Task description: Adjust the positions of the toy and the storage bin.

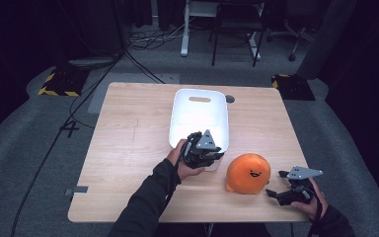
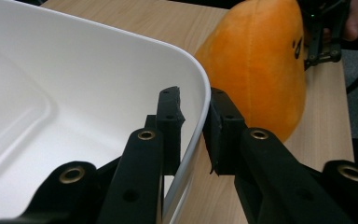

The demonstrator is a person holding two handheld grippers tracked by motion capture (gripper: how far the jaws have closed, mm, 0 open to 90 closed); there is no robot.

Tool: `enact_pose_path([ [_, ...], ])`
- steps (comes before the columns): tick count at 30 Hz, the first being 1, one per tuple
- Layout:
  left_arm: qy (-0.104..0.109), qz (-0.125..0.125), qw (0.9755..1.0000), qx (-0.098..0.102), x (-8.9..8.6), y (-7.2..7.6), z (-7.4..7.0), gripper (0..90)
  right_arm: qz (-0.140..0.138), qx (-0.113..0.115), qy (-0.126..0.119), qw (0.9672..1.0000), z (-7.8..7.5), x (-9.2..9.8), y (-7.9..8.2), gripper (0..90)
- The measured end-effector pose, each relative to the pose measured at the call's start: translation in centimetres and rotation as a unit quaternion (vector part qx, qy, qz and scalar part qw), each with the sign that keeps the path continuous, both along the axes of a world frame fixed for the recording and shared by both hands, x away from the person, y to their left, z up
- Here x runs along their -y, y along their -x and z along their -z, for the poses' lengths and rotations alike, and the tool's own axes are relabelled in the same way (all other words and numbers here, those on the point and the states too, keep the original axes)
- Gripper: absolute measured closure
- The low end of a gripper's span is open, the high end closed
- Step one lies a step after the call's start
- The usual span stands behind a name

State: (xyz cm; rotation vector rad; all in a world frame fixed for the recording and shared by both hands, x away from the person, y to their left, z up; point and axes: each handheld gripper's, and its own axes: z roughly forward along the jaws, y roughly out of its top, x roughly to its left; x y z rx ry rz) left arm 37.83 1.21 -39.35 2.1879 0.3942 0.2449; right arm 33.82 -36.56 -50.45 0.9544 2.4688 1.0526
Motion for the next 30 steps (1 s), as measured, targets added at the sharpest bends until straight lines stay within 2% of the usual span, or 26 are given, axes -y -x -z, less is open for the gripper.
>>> enact_pose_path([
  [10, -0.005, 0.025, 0.9997, 0.004, -0.2, 1.9, 0.0, 76.9, 0.000, 0.000, 0.000, 1.0000, 0.0, 0.0, 0.0, 4.8],
  [12, -0.001, 0.023, 0.9997, 0.006, -0.3, 2.0, 0.1, 72.7, 0.002, 0.000, -0.001, 1.0000, 0.0, 0.0, 0.0, 4.8],
  [14, 0.008, 0.014, 0.9999, 0.003, -0.6, 2.2, 0.1, 69.5, 0.001, 0.000, -0.001, 1.0000, 0.0, 0.0, 0.0, 4.8],
  [16, 0.009, -0.002, 0.9999, 0.010, -1.2, 2.7, 0.1, 57.5, 0.000, 0.000, 0.000, 1.0000, 0.0, 0.0, 0.0, 4.8],
  [19, 0.016, -0.012, 0.9997, 0.012, -2.1, 3.1, 0.1, 53.4, 0.000, 0.000, 0.000, 1.0000, 0.0, 0.0, 0.0, 4.8],
  [22, 0.016, -0.026, 0.9993, 0.024, -3.1, 3.6, -0.2, 47.7, 0.002, 0.000, -0.001, 1.0000, 0.0, 0.0, 0.0, 4.8],
  [25, 0.031, -0.043, 0.9983, 0.024, -4.2, 3.8, -0.5, 44.9, 0.000, 0.000, 0.000, 1.0000, 0.0, 0.0, 0.0, 4.8],
  [27, 0.026, -0.050, 0.9981, 0.024, -4.6, 3.9, -0.6, 40.8, 0.001, 0.000, -0.001, 1.0000, 0.0, 0.0, 0.0, 4.8],
  [28, 0.020, -0.061, 0.9977, 0.023, -5.4, 4.0, -0.6, 39.9, -0.002, 0.000, 0.002, 1.0000, 0.0, 0.0, 0.0, 4.7],
  [30, 0.025, -0.072, 0.9968, 0.024, -6.2, 4.3, -0.6, 37.5, -0.001, 0.000, 0.002, 1.0000, 0.0, 0.0, 0.0, 4.7],
])
